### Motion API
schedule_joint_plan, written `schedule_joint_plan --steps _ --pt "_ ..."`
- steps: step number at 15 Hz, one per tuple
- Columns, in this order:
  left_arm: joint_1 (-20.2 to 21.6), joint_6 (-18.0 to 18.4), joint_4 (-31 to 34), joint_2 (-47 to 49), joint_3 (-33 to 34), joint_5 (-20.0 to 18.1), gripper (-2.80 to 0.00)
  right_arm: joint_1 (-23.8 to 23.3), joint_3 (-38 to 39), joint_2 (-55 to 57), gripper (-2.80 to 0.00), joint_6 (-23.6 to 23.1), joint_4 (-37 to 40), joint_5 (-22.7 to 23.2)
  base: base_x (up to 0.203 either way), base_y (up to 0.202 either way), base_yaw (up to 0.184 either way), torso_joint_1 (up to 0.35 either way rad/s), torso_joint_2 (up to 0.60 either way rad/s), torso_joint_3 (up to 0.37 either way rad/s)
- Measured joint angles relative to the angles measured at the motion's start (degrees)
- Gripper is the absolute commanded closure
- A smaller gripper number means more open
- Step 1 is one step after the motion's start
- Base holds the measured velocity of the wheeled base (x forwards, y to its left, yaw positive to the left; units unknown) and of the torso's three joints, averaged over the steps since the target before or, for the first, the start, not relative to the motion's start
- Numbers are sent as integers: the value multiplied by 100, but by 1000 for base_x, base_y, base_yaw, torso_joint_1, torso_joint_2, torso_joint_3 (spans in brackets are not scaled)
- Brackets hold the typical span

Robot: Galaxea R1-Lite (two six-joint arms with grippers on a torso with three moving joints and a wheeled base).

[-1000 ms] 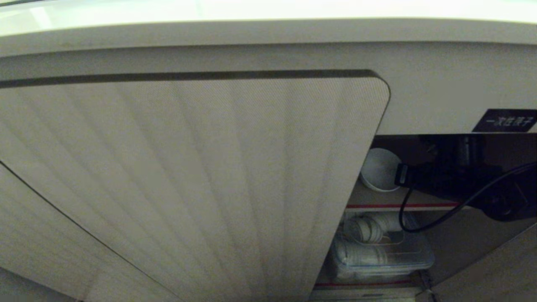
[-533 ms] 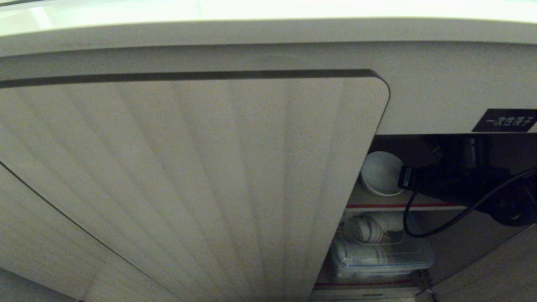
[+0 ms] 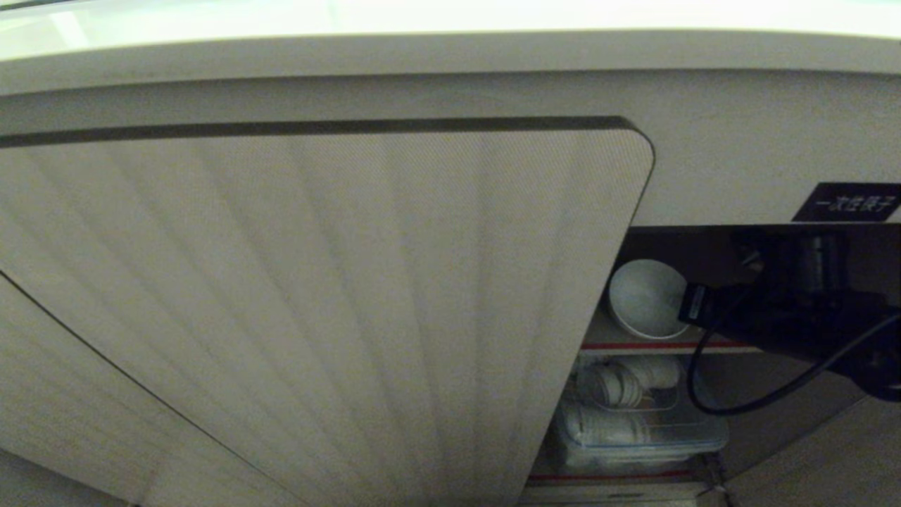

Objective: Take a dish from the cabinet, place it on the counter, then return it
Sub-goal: Take the bowl from the cabinet

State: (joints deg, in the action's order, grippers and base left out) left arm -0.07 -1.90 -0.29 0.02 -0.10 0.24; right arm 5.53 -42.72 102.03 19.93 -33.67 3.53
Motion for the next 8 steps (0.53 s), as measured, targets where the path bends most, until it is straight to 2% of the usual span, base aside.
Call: schedule_joint_plan --steps 8 --pt "-2 1 2 0 1 0 0 1 554 -548 0 88 -6 4 0 0 0 0 0 0"
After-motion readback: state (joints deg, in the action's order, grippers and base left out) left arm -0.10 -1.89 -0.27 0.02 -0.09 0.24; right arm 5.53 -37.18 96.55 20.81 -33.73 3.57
